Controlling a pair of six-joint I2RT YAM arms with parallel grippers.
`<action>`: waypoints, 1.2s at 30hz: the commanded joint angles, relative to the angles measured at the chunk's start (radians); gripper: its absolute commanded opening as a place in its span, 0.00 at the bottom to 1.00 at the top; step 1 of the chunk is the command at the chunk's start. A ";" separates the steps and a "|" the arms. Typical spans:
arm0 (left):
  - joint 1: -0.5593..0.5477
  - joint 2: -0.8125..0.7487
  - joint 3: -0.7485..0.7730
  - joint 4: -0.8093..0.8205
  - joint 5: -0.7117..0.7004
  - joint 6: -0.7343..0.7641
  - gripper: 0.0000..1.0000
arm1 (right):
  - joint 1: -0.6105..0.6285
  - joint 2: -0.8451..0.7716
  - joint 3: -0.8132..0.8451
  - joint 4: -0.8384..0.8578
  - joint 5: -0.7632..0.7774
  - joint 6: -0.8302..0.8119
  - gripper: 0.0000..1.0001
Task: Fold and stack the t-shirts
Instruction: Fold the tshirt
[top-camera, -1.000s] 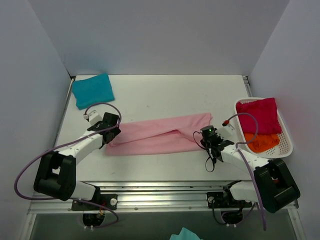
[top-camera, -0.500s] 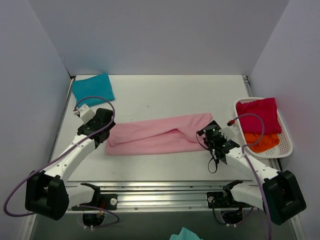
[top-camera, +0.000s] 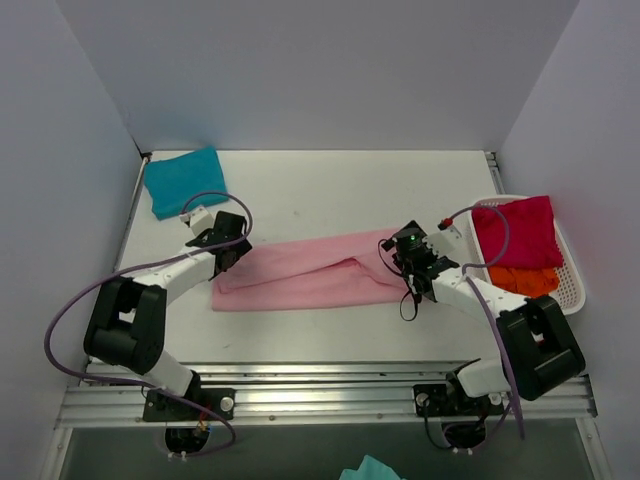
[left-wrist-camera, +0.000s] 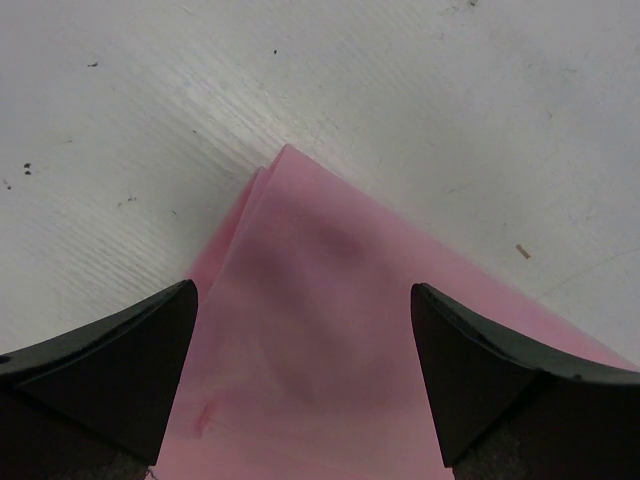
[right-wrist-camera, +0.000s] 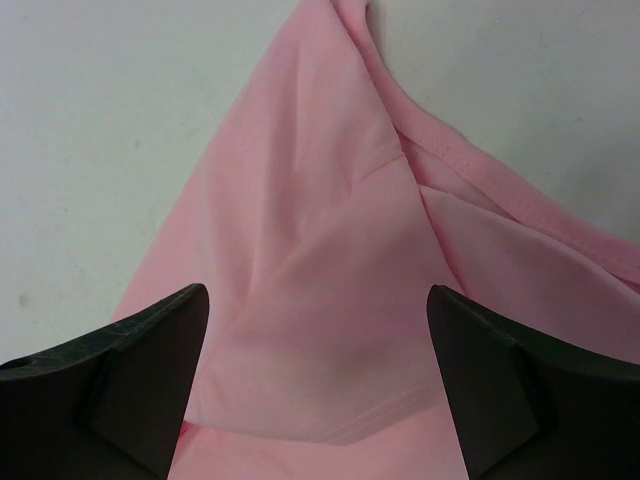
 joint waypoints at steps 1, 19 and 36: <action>0.000 0.042 0.081 0.072 -0.005 0.005 0.96 | 0.007 0.078 0.025 0.061 0.001 0.001 0.86; 0.047 0.200 0.116 0.166 -0.017 -0.005 0.50 | 0.007 0.079 0.019 0.049 0.050 -0.027 0.73; 0.162 0.335 0.340 0.112 0.067 0.090 0.04 | -0.015 0.072 0.011 0.029 0.088 -0.039 0.66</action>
